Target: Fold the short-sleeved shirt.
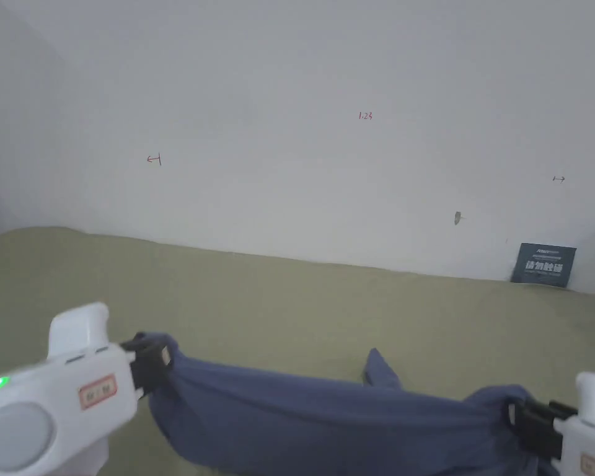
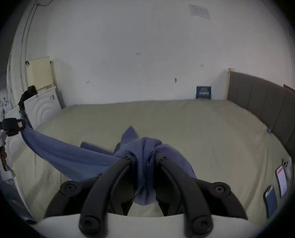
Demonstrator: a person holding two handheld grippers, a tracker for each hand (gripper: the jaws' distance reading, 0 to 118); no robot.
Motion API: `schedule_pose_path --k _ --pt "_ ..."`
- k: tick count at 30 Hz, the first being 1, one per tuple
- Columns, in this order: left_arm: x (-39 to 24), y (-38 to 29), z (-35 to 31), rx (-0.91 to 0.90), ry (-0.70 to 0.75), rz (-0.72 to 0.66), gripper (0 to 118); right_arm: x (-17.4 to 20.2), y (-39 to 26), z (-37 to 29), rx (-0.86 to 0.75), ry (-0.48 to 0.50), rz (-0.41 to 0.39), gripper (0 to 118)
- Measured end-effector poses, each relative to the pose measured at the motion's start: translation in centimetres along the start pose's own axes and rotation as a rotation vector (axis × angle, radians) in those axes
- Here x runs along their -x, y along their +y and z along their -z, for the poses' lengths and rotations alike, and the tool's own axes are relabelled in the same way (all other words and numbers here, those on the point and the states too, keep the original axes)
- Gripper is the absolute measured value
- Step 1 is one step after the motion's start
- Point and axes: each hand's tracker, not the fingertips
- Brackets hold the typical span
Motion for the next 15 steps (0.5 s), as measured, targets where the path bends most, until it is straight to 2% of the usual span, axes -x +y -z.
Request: schedule_pose_path --k 3,6,9,15 --pt "1.2 -2.0 -2.0 0.05 0.016 -0.108 4 -0.1 -3.2 -2.0 0.049 0.037 0.009 21" --pt "1.2 -3.2 -3.5 0.084 0.053 -0.119 4 0.0 -5.7 -3.6 0.087 0.062 0.003 21" --pt "0.6 -4.1 -5.3 0.094 0.072 -0.103 4 -0.1 -7.5 -4.9 0.127 0.09 0.043 21" --pt "-1.0 -6.7 -8.5 0.216 0.136 -0.138 4 -0.6 -10.7 -6.0 0.218 0.077 0.138 21"
